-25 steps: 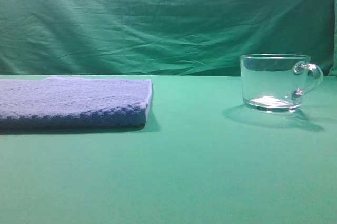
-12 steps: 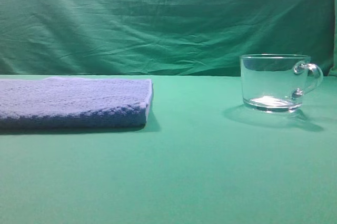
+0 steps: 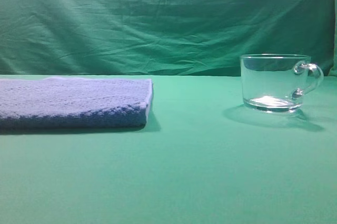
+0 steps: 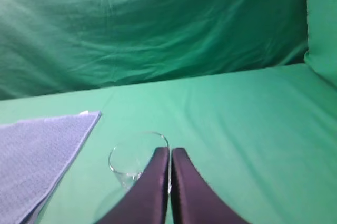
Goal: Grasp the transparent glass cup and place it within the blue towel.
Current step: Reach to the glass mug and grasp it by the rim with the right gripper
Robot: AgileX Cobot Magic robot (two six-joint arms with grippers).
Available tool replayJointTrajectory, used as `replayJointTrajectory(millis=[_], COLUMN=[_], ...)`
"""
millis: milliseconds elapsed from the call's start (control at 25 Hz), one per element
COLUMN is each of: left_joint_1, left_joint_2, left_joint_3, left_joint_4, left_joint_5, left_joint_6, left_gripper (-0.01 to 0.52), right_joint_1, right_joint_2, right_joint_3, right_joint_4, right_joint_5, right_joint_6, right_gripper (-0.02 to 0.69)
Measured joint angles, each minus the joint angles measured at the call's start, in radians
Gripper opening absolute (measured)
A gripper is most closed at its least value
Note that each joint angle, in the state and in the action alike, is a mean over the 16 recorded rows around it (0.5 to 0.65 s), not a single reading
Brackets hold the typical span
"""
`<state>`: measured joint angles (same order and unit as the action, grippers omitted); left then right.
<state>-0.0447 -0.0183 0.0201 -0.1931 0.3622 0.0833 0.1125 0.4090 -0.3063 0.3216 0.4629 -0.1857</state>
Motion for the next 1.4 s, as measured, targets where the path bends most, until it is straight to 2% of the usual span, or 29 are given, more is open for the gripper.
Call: replayJointTrajectory(millis=[320,520,680,960,1160,1280,1400], left_joint_1=[0.0,0.0,0.0,0.0,0.0,0.0,0.0], left_joint_2=[0.0,0.0,0.0,0.0,0.0,0.0,0.0], left_joint_3=[0.0,0.0,0.0,0.0,0.0,0.0,0.0], left_joint_4=[0.0,0.0,0.0,0.0,0.0,0.0,0.0], left_joint_5=[0.0,0.0,0.0,0.0,0.0,0.0,0.0], left_joint_6=[0.0,0.0,0.0,0.0,0.0,0.0,0.0], left_gripper=[0.0,0.0,0.0,0.0,0.0,0.0,0.0], right_joint_1=[0.003,0.028,0.058,0.112,0.128,0.13,0.131], right_joint_2=[0.352,0.528,0.65,0.834,0.953,1.022,1.086], right_joint_3=[-0.171,-0.266,-0.323,-0.385,-0.422,-0.446,-0.472], right_joint_4=[0.008,0.018,0.028,0.043,0.055,0.062,0.07], right_joint_5=[0.105,0.142,0.154,0.149,0.122,0.099,0.075], right_joint_6=[-0.124,-0.222,-0.307,-0.377,-0.394,-0.397,-0.398], right_gripper=[0.009,0.058,0.153,0.419,0.568,0.595,0.547])
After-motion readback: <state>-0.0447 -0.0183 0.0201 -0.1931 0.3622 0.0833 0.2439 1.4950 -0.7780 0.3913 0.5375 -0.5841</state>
